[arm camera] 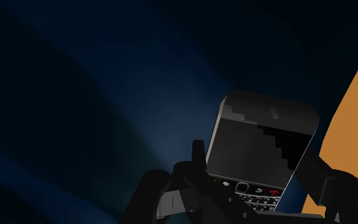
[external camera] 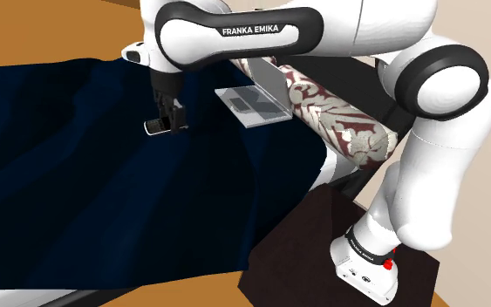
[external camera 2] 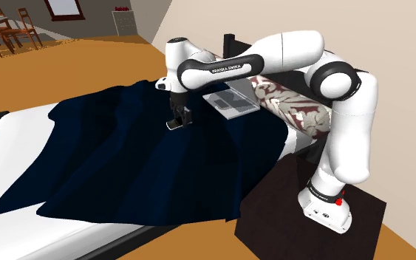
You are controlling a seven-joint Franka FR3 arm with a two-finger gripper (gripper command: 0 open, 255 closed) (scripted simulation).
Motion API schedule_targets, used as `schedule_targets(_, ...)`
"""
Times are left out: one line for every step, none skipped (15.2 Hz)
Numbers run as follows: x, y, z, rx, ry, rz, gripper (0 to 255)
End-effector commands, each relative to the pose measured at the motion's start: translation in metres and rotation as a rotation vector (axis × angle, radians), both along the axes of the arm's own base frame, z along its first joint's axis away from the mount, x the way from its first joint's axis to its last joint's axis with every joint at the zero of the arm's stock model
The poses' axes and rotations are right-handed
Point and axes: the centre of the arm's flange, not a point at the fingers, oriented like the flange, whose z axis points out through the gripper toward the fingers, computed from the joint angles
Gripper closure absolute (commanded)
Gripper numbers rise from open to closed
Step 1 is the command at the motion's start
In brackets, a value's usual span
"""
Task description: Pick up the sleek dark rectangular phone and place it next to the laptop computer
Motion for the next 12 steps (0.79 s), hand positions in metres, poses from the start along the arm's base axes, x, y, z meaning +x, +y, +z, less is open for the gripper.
schedule_targets(-0.001,0.000,0.011,0.000,0.000,0.000,255)
schedule_targets(-0.001,0.000,0.016,0.000,0.000,0.000,255)
schedule_targets(-0.001,0.000,0.021,0.000,0.000,0.000,255)
schedule_targets(-0.001,0.000,0.026,0.000,0.000,0.000,255)
schedule_targets(-0.001,0.000,0.032,0.000,0.000,0.000,255)
schedule_targets(-0.001,0.000,0.037,0.000,0.000,0.000,255)
schedule_targets(-0.001,0.000,0.042,0.000,0.000,0.000,255)
schedule_targets(-0.001,0.000,0.048,0.000,0.000,0.000,255)
schedule_targets(-0.001,0.000,0.053,0.000,0.000,0.000,255)
schedule_targets(-0.001,0.000,0.058,0.000,0.000,0.000,255)
schedule_targets(-0.001,0.000,0.063,0.000,0.000,0.000,255)
schedule_targets(-0.001,0.000,0.069,0.000,0.000,0.000,255)
